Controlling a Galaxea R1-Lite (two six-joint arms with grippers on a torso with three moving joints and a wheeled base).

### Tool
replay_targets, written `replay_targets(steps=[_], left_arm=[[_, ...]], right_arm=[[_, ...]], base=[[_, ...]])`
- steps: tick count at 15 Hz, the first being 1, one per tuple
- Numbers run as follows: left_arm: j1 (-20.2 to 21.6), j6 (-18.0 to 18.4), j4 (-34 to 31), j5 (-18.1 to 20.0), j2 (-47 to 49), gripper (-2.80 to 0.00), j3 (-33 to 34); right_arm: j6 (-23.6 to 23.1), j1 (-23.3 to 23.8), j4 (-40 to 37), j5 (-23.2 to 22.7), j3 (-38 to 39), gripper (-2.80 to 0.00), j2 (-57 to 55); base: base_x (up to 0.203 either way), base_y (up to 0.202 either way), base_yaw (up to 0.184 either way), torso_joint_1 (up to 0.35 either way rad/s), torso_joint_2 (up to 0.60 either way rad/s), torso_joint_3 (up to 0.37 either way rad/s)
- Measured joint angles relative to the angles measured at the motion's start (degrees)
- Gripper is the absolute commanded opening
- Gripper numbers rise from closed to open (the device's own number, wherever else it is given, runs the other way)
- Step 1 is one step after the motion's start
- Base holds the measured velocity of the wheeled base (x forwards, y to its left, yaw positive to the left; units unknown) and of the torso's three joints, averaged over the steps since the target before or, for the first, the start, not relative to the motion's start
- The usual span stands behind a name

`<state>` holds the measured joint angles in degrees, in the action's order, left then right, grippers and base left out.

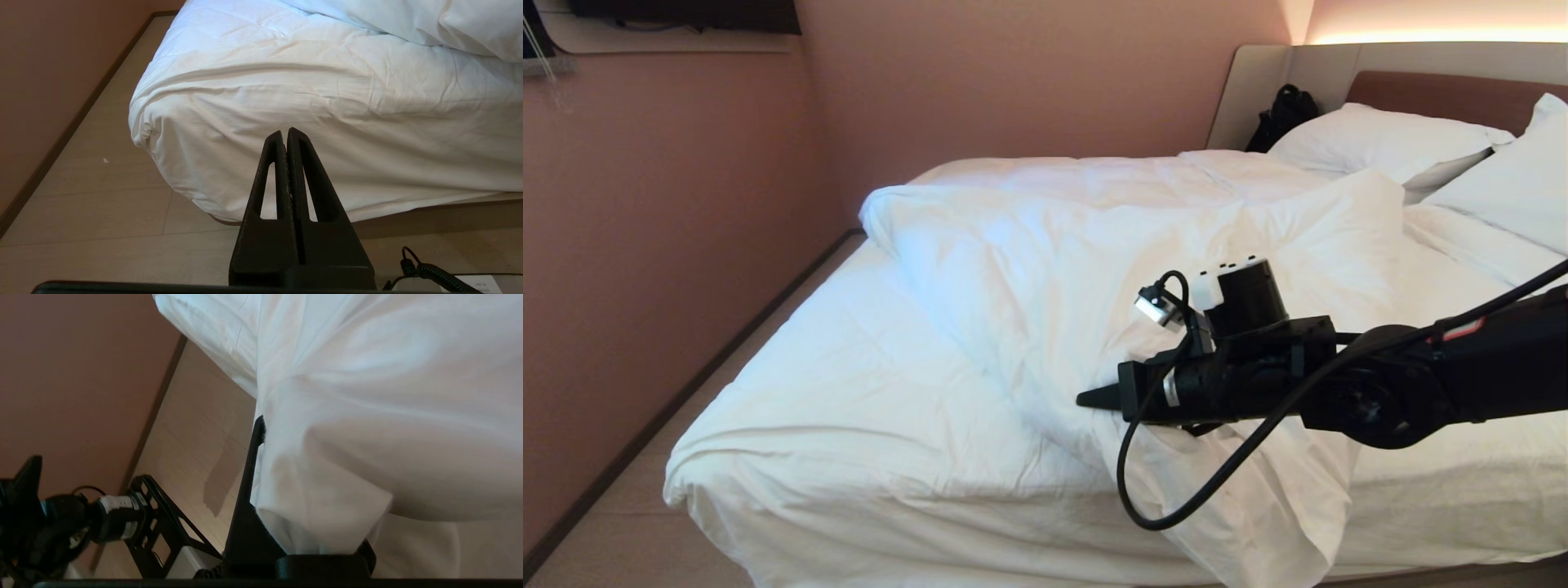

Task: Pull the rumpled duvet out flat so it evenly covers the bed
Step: Hold the folded corner of the quilt

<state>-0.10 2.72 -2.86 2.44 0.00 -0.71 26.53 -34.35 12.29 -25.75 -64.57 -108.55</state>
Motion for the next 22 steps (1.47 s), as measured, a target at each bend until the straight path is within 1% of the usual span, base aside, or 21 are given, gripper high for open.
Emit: replay_targets(steps=[2,5,12,13,17,20,22], left_arm=[[-0.01,0.0,0.0,0.02,0.0,-2.8,0.0],[-0.01,-0.01,0.02,-0.02,0.0,-2.8,0.0],[-0.01,0.0,-0.02,0.01,0.0,-2.8,0.0],[0.0,-0.02,0.0,0.01,0.0,-2.8,0.0],[0.02,-0.04,0.02,-0.01,0.0,-2.8,0.0],[0.01,0.0,-0.02,-0.02,0.0,-2.8,0.0],[0.0,0.0,0.0,0.01,0.0,-2.8,0.0]], right_arm=[[-2.07,-2.24,-0.09,0.09,1.47,-2.8,0.09],[-3.97,-3.92,-0.17,0.15,2.15,-2.8,-0.06],[-4.14,-5.33,-0.09,0.2,2.44,-2.8,-1.66],[-4.08,-5.34,-0.07,0.36,2.32,0.0,-2.09],[-4.05,-5.37,-0.2,1.56,1.63,0.0,-3.09],[-4.21,-5.03,-1.46,4.81,-0.47,0.0,-3.45],[-4.45,-3.55,-3.6,7.53,-3.99,0.0,-3.67]], base=[[0.0,0.0,0.0,0.0,0.0,0.0],[0.0,0.0,0.0,0.0,0.0,0.0],[0.0,0.0,0.0,0.0,0.0,0.0],[0.0,0.0,0.0,0.0,0.0,0.0],[0.0,0.0,0.0,0.0,0.0,0.0],[0.0,0.0,0.0,0.0,0.0,0.0],[0.0,0.0,0.0,0.0,0.0,0.0]])
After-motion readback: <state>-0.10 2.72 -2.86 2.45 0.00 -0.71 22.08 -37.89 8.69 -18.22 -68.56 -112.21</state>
